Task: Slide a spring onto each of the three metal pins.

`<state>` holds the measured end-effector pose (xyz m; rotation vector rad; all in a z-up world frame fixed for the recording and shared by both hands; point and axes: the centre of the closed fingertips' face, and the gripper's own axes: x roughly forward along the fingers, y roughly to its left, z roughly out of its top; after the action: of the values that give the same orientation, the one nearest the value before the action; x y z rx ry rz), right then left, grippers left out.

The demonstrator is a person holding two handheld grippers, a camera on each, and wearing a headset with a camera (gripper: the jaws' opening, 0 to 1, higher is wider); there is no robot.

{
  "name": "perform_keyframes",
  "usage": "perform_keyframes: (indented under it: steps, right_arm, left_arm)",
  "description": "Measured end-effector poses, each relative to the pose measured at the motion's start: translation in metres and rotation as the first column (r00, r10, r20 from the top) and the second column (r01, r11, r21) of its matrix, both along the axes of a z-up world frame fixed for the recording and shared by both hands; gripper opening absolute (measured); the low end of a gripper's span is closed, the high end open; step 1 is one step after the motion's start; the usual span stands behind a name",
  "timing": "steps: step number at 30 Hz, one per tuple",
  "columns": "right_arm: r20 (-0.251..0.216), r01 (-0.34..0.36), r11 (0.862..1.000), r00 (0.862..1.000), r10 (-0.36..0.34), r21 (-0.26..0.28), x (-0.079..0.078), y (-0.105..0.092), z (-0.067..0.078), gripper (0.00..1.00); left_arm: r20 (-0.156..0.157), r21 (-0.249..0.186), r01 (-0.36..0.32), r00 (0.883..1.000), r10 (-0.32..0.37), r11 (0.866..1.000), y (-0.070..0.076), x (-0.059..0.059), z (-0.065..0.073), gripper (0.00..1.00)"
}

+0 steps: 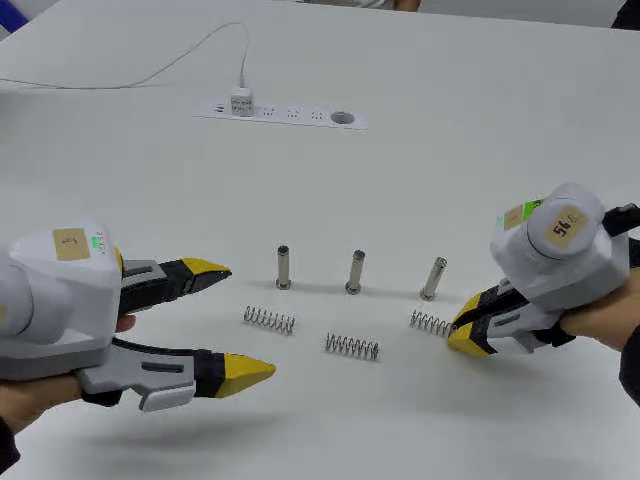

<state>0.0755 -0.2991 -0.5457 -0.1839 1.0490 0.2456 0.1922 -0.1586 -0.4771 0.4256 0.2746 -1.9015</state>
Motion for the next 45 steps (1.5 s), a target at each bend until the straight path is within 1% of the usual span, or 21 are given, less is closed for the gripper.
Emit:
perform_keyframes:
  steps: [4, 10, 13, 16, 22, 28, 39, 45]
  right_arm:
    - [0.017, 0.000, 1.000, 1.000, 0.000, 0.005, 0.001, 0.004, 0.006, 0.11]
    - [0.036, -0.001, 1.000, 0.999, 0.000, 0.009, 0.001, 0.008, 0.015, 0.11]
    - [0.049, -0.012, 1.000, 0.999, 0.011, 0.014, 0.002, 0.016, 0.023, 0.11]
    - [0.057, -0.031, 0.999, 0.998, 0.030, 0.015, 0.004, 0.021, 0.028, 0.11]
    - [0.060, -0.049, 0.998, 0.997, 0.048, 0.026, 0.009, 0.030, 0.030, 0.11]
    - [0.062, -0.090, 0.996, 0.994, 0.088, 0.027, 0.015, 0.044, 0.033, 0.11]
    - [0.085, -0.169, 0.985, 0.982, 0.167, 0.020, 0.029, 0.067, 0.044, 0.11]
    - [0.088, -0.202, 0.979, 0.976, 0.200, 0.016, 0.033, 0.075, 0.047, 0.11]
  left_arm:
    - [0.006, 0.000, 0.026, 1.000, -0.026, 1.000, -0.003, -0.007, 0.001, 0.65]
    - [0.016, 0.008, 0.075, 0.997, -0.075, 0.997, -0.009, -0.020, -0.001, 0.62]
    - [0.023, 0.008, 0.104, 0.994, -0.104, 0.995, -0.014, -0.027, -0.001, 0.60]
    - [0.029, 0.008, 0.126, 0.992, -0.126, 0.992, -0.019, -0.032, -0.002, 0.59]
    - [0.024, 0.009, 0.153, 0.988, -0.153, 0.988, -0.025, -0.038, -0.005, 0.56]
    - [0.027, 0.014, 0.179, 0.983, -0.180, 0.984, -0.028, -0.043, -0.010, 0.52]
    - [0.025, 0.009, 0.216, 0.976, -0.217, 0.976, -0.035, -0.054, -0.012, 0.44]
    - [0.033, 0.004, 0.239, 0.970, -0.239, 0.971, -0.039, -0.060, -0.011, 0.41]
